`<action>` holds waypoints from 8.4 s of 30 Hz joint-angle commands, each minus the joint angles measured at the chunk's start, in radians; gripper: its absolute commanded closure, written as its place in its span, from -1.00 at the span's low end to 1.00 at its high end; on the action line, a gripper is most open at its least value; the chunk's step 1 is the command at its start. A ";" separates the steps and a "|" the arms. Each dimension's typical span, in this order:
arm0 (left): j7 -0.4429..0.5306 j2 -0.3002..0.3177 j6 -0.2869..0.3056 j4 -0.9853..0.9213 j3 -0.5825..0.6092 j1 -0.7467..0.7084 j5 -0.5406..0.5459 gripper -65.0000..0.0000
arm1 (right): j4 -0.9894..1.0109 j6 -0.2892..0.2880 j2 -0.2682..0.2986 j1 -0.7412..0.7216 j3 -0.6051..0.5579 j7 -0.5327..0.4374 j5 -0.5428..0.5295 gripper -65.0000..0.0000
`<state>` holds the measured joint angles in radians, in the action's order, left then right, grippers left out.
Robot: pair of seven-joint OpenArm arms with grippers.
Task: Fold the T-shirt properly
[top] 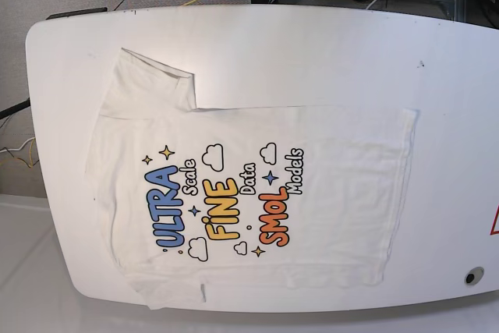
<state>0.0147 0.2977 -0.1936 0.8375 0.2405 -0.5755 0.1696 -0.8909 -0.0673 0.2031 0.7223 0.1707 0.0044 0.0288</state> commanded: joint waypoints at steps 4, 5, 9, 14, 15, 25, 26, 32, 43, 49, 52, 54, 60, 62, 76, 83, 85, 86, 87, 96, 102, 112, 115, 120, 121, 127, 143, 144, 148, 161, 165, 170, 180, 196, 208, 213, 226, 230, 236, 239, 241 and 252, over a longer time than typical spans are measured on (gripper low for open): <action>-0.044 0.035 0.034 0.188 -0.077 -0.093 0.014 1.00 | -0.172 0.021 0.046 0.129 0.009 -0.022 -0.018 1.00; -0.054 0.036 0.052 0.224 -0.100 -0.109 0.023 1.00 | -0.198 0.019 0.051 0.146 0.009 -0.023 -0.022 1.00; -0.087 0.043 0.146 0.356 -0.199 -0.170 0.070 1.00 | -0.310 0.005 0.072 0.213 0.012 -0.021 -0.034 1.00; -0.106 0.052 0.284 0.505 -0.357 -0.255 0.133 1.00 | -0.460 -0.046 0.104 0.304 0.021 0.001 -0.060 1.00; -0.113 0.054 0.307 0.534 -0.387 -0.271 0.146 1.00 | -0.488 -0.058 0.109 0.317 0.024 0.007 -0.069 1.00; -0.122 0.075 0.482 0.853 -0.694 -0.434 0.301 1.00 | -0.747 -0.195 0.110 0.369 0.129 0.190 -0.266 1.00; -0.118 0.078 0.491 0.874 -0.707 -0.446 0.306 1.00 | -0.767 -0.195 0.109 0.372 0.138 0.207 -0.279 1.00; -0.119 0.093 0.569 1.017 -0.775 -0.520 0.340 1.00 | -0.911 -0.195 0.100 0.389 0.202 0.310 -0.402 1.00; -0.176 0.093 0.619 1.237 -0.817 -0.571 0.368 1.00 | -1.084 -0.198 0.024 0.373 0.313 0.341 -0.527 1.00; -0.178 0.089 0.611 1.263 -0.820 -0.538 0.366 1.00 | -1.088 -0.202 -0.004 0.334 0.334 0.329 -0.521 1.00; -0.174 0.087 0.620 1.265 -0.823 -0.512 0.363 1.00 | -1.087 -0.205 -0.009 0.310 0.347 0.326 -0.522 1.00; -0.170 0.086 0.636 1.260 -0.824 -0.487 0.355 0.99 | -1.078 -0.205 -0.012 0.295 0.351 0.322 -0.511 1.00; -0.174 0.089 0.687 1.237 -0.821 -0.419 0.339 0.84 | -1.068 -0.211 -0.005 0.248 0.372 0.314 -0.502 1.00; -0.175 0.091 0.695 1.225 -0.817 -0.400 0.337 0.80 | -1.066 -0.212 -0.003 0.230 0.375 0.312 -0.501 1.00; -0.242 0.112 0.649 1.198 -0.801 -0.287 0.325 0.71 | -1.058 -0.203 -0.009 -0.002 0.361 0.420 -0.423 0.95; -0.272 0.138 0.656 1.216 -0.803 -0.290 0.330 0.53 | -1.058 -0.218 -0.005 -0.030 0.362 0.461 -0.476 0.46; -0.290 0.134 0.660 1.224 -0.802 -0.288 0.350 0.50 | -1.062 -0.232 -0.008 -0.006 0.362 0.471 -0.524 0.14; -0.294 0.136 0.662 1.226 -0.803 -0.287 0.354 0.50 | -1.062 -0.235 -0.008 -0.002 0.364 0.470 -0.531 0.11; -0.298 0.138 0.663 1.228 -0.803 -0.287 0.358 0.50 | -1.062 -0.238 -0.008 0.002 0.365 0.469 -0.537 0.08; -0.305 0.139 0.657 1.242 -0.822 -0.295 0.351 0.48 | -1.059 -0.232 -0.010 0.056 0.371 0.463 -0.507 0.00; -0.299 0.136 0.655 1.256 -0.821 -0.294 0.351 0.38 | -1.062 -0.232 -0.010 0.068 0.379 0.464 -0.492 0.01; -0.311 0.121 0.659 1.249 -0.790 -0.231 0.361 0.30 | -1.083 -0.243 -0.026 0.036 0.395 0.498 -0.543 0.02; -0.317 0.116 0.658 1.243 -0.785 -0.208 0.361 0.33 | -1.082 -0.241 -0.027 0.025 0.398 0.495 -0.551 0.02; -0.327 0.125 0.652 1.218 -0.778 -0.186 0.364 0.39 | -1.086 -0.231 -0.036 -0.005 0.384 0.482 -0.559 0.02; -0.328 0.125 0.651 1.215 -0.775 -0.182 0.364 0.40 | -1.085 -0.230 -0.037 -0.010 0.384 0.481 -0.560 0.02; -0.324 0.133 0.657 1.216 -0.772 -0.180 0.376 0.44 | -1.070 -0.230 -0.049 -0.044 0.385 0.485 -0.542 0.04; -0.366 0.137 0.646 1.193 -0.766 -0.150 0.382 0.36 | -0.978 -0.218 -0.044 -0.119 0.387 0.529 -0.506 0.04; -0.369 0.137 0.646 1.192 -0.766 -0.148 0.383 0.36 | -0.977 -0.218 -0.043 -0.123 0.389 0.533 -0.507 0.05; -0.370 0.135 0.652 1.189 -0.772 -0.159 0.388 0.35 | -0.995 -0.220 -0.018 -0.156 0.430 0.593 -0.593 0.04; -0.371 0.126 0.649 1.193 -0.778 -0.157 0.388 0.34 | -0.862 -0.336 0.053 -0.299 0.479 0.699 -0.913 0.04; -0.373 0.123 0.650 1.192 -0.782 -0.155 0.389 0.34 | -0.778 -0.375 0.051 -0.337 0.477 0.680 -0.908 0.04; -0.373 0.130 0.651 1.193 -0.778 -0.156 0.384 0.34 | -0.665 -0.429 0.057 -0.363 0.468 0.661 -0.899 0.03; -0.378 0.130 0.648 1.197 -0.775 -0.150 0.380 0.31 | -0.551 -0.417 0.054 -0.385 0.464 0.658 -0.878 0.07; -0.379 0.134 0.642 1.185 -0.771 -0.147 0.368 0.30 | -0.527 -0.413 0.023 -0.440 0.459 0.676 -0.834 0.07; -0.377 0.147 0.644 1.196 -0.771 -0.141 0.377 0.29 | -0.465 -0.430 0.034 -0.504 0.460 0.744 -0.860 0.08; -0.382 0.149 0.644 1.192 -0.771 -0.134 0.376 0.30 | -0.506 -0.423 0.016 -0.461 0.452 0.736 -0.861 0.07; -0.387 0.144 0.642 1.195 -0.770 -0.135 0.374 0.30 | -0.500 -0.424 0.021 -0.469 0.427 0.705 -0.850 0.16; -0.390 0.143 0.644 1.189 -0.768 -0.133 0.384 0.30 | -0.500 -0.421 0.021 -0.473 0.422 0.695 -0.841 0.45; -0.477 0.151 0.656 1.081 -0.761 -0.057 0.498 0.25 | -0.513 -0.399 0.008 -0.490 0.427 0.710 -0.820 1.00; -0.531 0.154 0.668 1.005 -0.763 -0.008 0.558 0.25 | -0.514 -0.394 0.005 -0.494 0.427 0.715 -0.807 1.00; -0.552 0.157 0.672 0.961 -0.759 0.021 0.578 0.25 | -0.514 -0.393 0.002 -0.494 0.423 0.719 -0.796 1.00; -0.595 0.183 0.670 0.744 -0.699 0.198 0.584 0.22 | -0.511 -0.399 0.007 -0.491 0.416 0.720 -0.756 1.00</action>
<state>-0.5762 0.4583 0.4854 1.6207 -0.4515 -0.4000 0.7326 -1.3918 -0.4728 0.1967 0.2333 0.5808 0.7090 -0.7448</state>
